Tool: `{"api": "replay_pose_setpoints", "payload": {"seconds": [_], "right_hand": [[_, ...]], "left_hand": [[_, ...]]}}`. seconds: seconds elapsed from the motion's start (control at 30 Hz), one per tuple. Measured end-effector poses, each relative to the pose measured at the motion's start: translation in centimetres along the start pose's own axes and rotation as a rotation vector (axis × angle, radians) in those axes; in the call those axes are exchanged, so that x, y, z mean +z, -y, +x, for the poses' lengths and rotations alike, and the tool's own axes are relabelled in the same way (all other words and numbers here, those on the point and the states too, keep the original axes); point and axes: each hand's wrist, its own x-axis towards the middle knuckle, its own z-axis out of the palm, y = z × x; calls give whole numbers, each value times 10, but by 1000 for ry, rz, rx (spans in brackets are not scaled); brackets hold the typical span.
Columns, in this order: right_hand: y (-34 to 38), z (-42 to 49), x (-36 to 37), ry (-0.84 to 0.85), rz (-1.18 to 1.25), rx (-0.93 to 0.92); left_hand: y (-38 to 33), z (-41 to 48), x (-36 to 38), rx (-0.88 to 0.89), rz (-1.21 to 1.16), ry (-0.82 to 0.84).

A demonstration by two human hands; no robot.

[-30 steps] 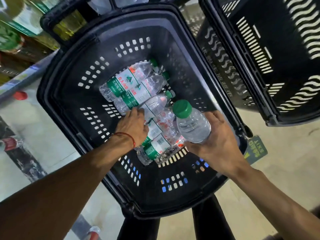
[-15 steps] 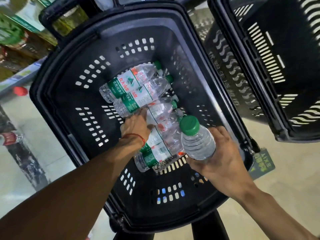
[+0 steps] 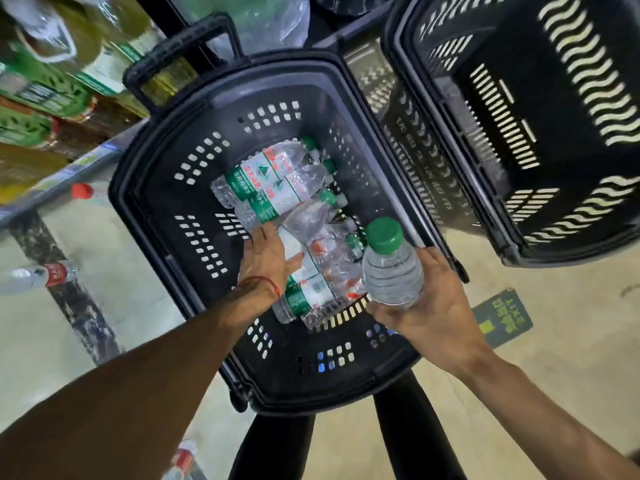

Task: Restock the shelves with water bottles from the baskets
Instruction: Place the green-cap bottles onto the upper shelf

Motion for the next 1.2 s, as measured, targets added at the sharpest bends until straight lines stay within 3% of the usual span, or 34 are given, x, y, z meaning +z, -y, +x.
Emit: {"api": "replay_pose_setpoints", "payload": {"seconds": [0.27, 0.57, 1.0, 1.2], "right_hand": [[68, -58, -59, -125, 229, 63], [109, -143, -169, -267, 560, 70], [80, -218, -401, -225, 541, -124], [77, -221, -496, -317, 515, -182]], "left_hand": [[-37, -109, -81, 25, -418, 17], [-162, -227, -154, 165, -835, 157], [-398, -354, -203, 158, -1079, 22], [-485, -360, -216, 244, -1262, 122]]}}
